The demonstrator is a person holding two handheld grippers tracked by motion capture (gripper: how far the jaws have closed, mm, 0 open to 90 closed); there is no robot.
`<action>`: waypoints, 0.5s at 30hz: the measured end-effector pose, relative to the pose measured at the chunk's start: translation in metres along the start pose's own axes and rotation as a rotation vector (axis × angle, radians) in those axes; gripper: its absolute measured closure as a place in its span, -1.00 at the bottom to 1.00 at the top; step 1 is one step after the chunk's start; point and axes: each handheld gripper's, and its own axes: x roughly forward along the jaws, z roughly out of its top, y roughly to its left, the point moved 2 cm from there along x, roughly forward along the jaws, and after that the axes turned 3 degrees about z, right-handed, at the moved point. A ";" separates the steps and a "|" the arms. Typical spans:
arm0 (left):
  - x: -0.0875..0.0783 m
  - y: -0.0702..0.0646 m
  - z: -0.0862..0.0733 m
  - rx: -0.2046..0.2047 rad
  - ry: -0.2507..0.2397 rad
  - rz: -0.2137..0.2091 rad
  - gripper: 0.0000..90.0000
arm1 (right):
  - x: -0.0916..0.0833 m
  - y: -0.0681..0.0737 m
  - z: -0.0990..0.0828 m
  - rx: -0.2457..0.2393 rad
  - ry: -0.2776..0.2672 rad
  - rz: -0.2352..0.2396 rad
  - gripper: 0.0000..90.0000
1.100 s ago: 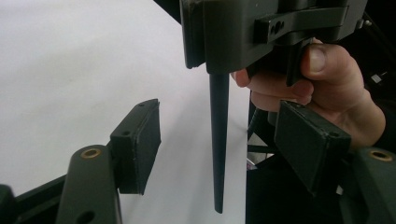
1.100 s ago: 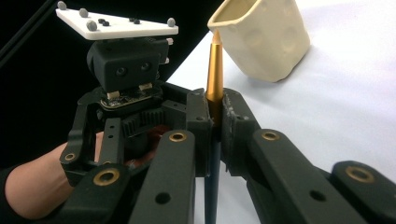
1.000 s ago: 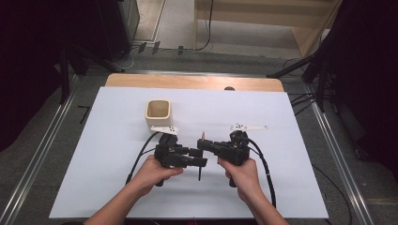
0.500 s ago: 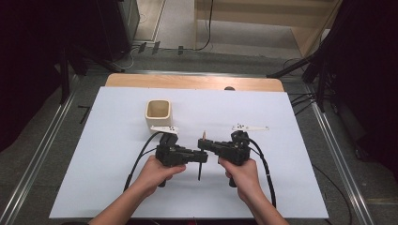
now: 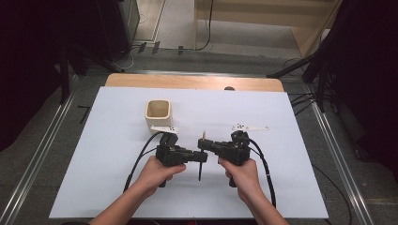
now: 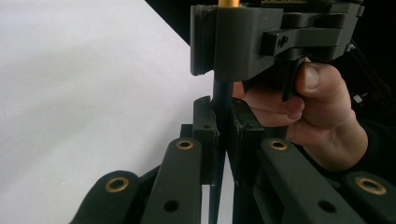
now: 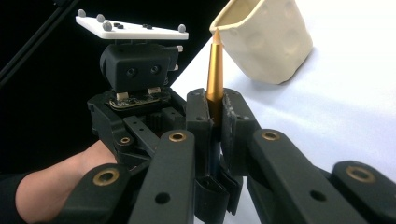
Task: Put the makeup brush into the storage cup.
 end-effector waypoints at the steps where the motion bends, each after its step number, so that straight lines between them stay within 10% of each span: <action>1: 0.000 0.000 0.000 0.000 0.000 0.001 0.86 | 0.000 0.000 0.000 -0.001 0.000 -0.002 0.85; 15: -0.008 0.004 0.002 -0.004 0.017 0.049 0.86 | -0.006 0.000 0.002 -0.056 -0.011 -0.049 0.22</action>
